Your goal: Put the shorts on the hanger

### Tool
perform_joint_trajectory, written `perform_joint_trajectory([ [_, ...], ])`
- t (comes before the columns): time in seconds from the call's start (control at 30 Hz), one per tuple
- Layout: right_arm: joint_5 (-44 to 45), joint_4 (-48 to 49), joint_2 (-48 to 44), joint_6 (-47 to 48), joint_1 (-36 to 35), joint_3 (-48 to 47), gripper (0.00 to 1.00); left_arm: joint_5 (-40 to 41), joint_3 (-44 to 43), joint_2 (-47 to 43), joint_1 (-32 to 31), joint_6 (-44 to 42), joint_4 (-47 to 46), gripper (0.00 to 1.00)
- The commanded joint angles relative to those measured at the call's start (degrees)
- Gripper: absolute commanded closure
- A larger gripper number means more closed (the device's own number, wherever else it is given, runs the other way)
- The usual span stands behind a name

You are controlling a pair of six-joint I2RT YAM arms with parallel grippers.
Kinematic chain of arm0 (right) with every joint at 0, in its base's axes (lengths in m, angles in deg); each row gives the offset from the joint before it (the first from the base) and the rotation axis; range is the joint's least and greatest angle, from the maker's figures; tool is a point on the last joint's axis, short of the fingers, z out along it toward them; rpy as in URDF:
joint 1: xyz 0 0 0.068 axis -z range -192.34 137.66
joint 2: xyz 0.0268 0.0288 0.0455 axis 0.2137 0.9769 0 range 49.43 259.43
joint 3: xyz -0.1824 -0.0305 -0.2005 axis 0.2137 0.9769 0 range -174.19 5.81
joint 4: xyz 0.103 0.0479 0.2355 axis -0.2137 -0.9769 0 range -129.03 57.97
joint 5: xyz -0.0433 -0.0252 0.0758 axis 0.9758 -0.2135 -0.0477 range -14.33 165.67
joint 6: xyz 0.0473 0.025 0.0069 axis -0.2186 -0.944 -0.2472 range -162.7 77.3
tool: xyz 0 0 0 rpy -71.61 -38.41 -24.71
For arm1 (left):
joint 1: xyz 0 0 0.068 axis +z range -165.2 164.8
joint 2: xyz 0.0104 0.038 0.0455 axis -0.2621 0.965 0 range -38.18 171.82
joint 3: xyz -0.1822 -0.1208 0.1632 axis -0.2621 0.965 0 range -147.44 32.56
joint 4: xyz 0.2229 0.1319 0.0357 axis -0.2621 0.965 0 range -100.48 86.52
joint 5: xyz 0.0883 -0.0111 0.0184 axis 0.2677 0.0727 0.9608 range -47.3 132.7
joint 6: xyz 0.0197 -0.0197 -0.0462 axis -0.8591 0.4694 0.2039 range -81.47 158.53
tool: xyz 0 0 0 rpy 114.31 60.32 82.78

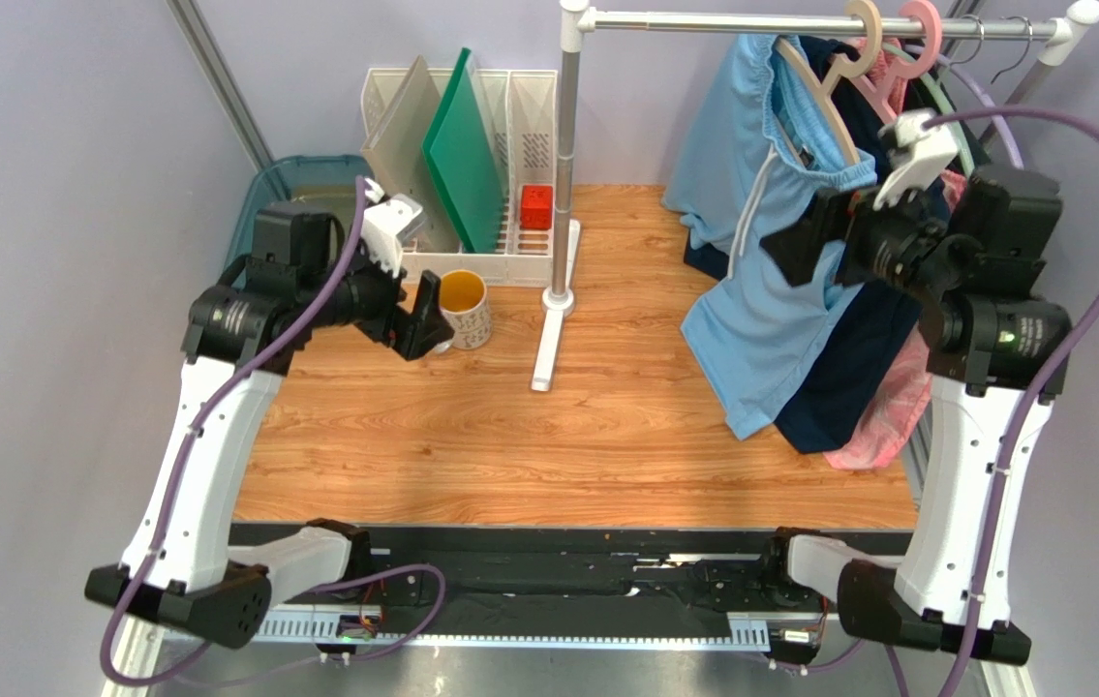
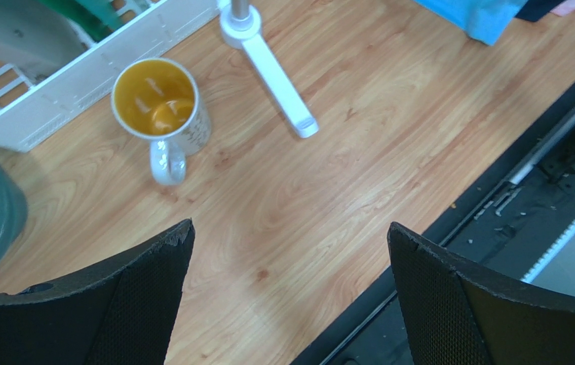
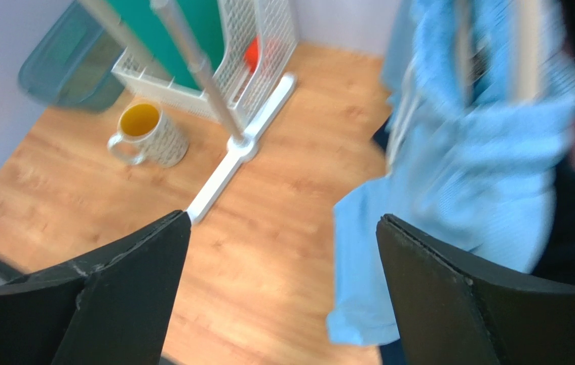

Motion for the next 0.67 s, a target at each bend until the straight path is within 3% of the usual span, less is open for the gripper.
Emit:
perform_joint_trajectory([
  [0.0,-8.06,-1.72,-6.99,1.65,-1.06,13.38,0.02,7.98,5.63,-7.35,0.79,0.12,-0.39,0.01],
  [0.3,-6.77,-2.16,-16.67,6.31,-5.98,37.02,0.02,19.59,17.41,-16.59,4.56,-0.58,0.49,0.01],
  [0.47,-4.03,-0.58,-17.29,6.67,-10.55,42.75,0.02,20.04,19.61,-19.05,7.99,-0.5,0.93,0.01],
  [0.63,-2.62,-0.83,-16.41,7.37,-12.4,42.59,0.02,19.24,19.7,-19.32,10.72,-0.49,1.02,0.01],
])
